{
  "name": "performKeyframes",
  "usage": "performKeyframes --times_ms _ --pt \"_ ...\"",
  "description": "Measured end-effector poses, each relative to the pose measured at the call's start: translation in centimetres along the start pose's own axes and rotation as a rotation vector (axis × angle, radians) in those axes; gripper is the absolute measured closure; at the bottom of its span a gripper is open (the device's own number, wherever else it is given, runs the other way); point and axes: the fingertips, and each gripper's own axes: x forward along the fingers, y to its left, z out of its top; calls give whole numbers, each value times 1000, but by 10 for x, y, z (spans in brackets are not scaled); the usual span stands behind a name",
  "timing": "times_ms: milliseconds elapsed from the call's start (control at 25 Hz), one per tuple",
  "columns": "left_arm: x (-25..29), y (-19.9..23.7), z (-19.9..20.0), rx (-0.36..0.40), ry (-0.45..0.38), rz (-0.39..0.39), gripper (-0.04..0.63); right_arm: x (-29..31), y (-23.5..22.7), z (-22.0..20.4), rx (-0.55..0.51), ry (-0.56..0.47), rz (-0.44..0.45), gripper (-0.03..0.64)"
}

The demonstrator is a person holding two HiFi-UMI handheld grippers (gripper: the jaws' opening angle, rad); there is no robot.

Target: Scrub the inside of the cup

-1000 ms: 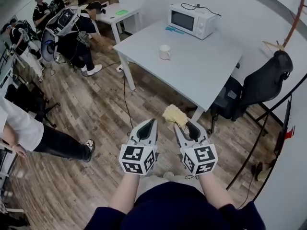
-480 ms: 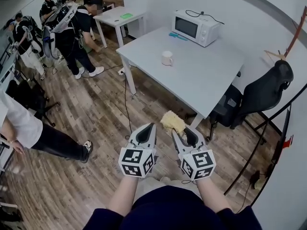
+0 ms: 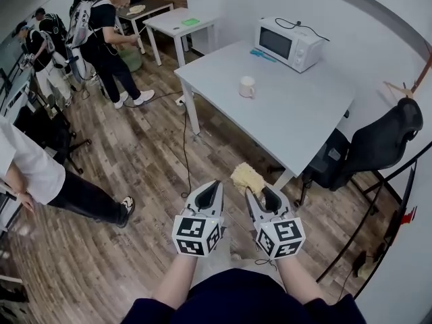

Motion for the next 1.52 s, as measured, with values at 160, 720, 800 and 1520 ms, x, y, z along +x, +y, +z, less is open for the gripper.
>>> performKeyframes --times_ms 160,720,800,1520 --pt "21 18 5 0 -6 -3 578 22 -8 1 3 4 -16 457" --pt "169 96 44 20 12 -70 578 152 -90 42 14 -3 -115 457" --pt "186 106 49 25 22 -84 578 172 -98 48 27 -2 -127 457" --pt "310 211 101 94 43 -178 578 338 -126 110 44 -71 -172 456"
